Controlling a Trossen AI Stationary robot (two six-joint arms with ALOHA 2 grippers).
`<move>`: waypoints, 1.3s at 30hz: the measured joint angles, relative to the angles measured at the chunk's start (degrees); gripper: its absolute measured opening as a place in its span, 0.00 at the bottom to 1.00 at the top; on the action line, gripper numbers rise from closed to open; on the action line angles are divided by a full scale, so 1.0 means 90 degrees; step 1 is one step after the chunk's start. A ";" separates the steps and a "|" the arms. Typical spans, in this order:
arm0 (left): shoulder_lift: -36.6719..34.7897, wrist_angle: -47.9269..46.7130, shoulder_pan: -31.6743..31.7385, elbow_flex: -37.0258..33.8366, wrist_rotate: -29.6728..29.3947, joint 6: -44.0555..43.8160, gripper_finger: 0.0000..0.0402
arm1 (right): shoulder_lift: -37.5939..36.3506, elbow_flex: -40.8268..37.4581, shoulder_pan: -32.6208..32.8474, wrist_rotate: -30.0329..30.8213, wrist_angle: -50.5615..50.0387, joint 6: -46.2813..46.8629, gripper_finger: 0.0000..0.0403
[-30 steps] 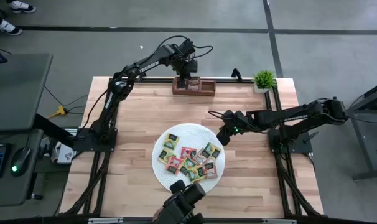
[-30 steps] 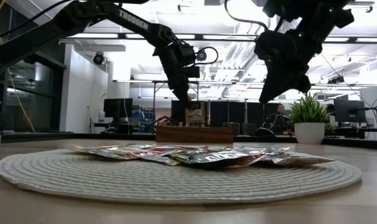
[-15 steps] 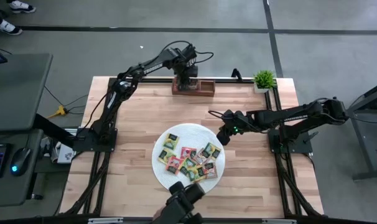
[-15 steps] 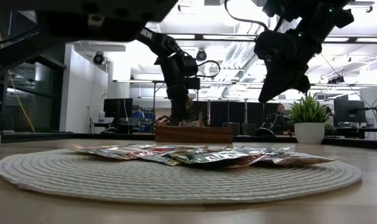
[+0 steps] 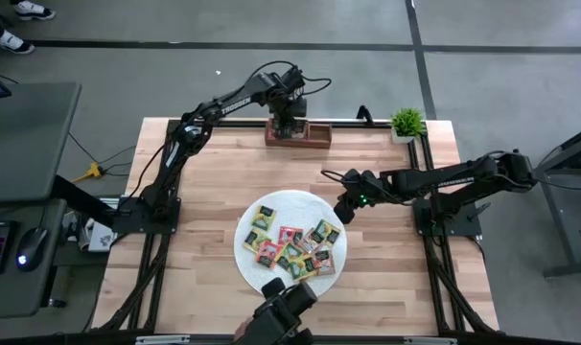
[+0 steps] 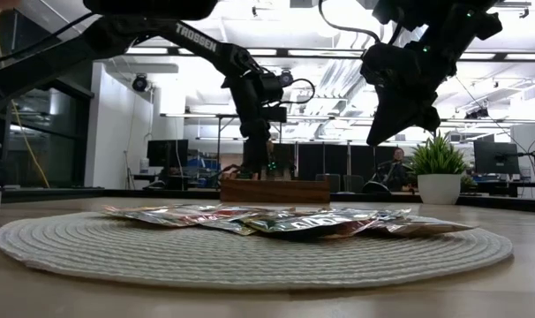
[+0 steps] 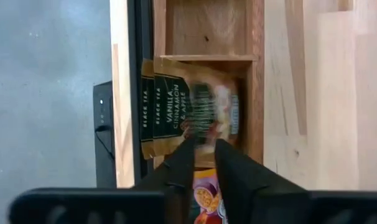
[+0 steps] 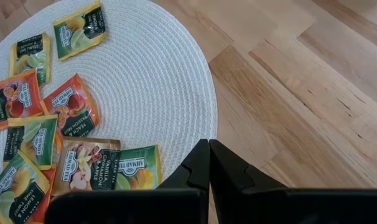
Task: Pick & Place Tea
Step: Put the brown tea bag into the middle section of the wooden organizer, then put the yellow tea bag into the right section of the wooden organizer
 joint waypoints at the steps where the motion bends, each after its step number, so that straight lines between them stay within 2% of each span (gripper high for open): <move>1: 0.0000 -0.0039 0.0000 0.0001 0.0001 0.0000 0.20 | 0.0000 0.0000 0.0001 0.0000 0.0000 -0.0003 0.00; 6: 0.0000 -0.0277 0.0000 0.0000 0.0006 0.0017 0.34 | 0.0000 0.0000 0.0000 0.0012 0.0000 -0.0028 0.00; 9: -0.0002 -0.0382 -0.0008 0.0000 0.0055 0.0017 0.37 | 0.0000 0.0000 0.0000 0.0012 0.0000 -0.0089 0.00; 18: -0.0605 -0.0541 -0.0010 -0.0002 0.0466 0.0039 0.38 | 0.0000 0.0000 -0.0002 -0.0061 -0.0094 -0.0287 0.00; 24: -0.0999 -0.0837 -0.0038 0.0002 0.1268 -0.0078 0.38 | 0.0000 -0.0044 -0.0002 -0.0089 -0.0195 -0.0286 0.00; 27: -0.1044 -0.1036 -0.0141 0.0000 0.1373 -0.0078 0.38 | 0.0000 -0.0207 -0.0002 -0.0155 -0.0093 -0.0220 0.00; 35: -0.1052 -0.1298 -0.0530 0.0000 0.1479 -0.0096 0.38 | -0.0078 -0.0999 0.0010 -0.0545 0.1114 0.0270 0.00; 39: -0.1052 -0.0953 -0.0867 -0.0002 0.1834 -0.0324 0.38 | -0.0206 -0.1337 0.0010 -0.0568 0.1733 0.0311 0.00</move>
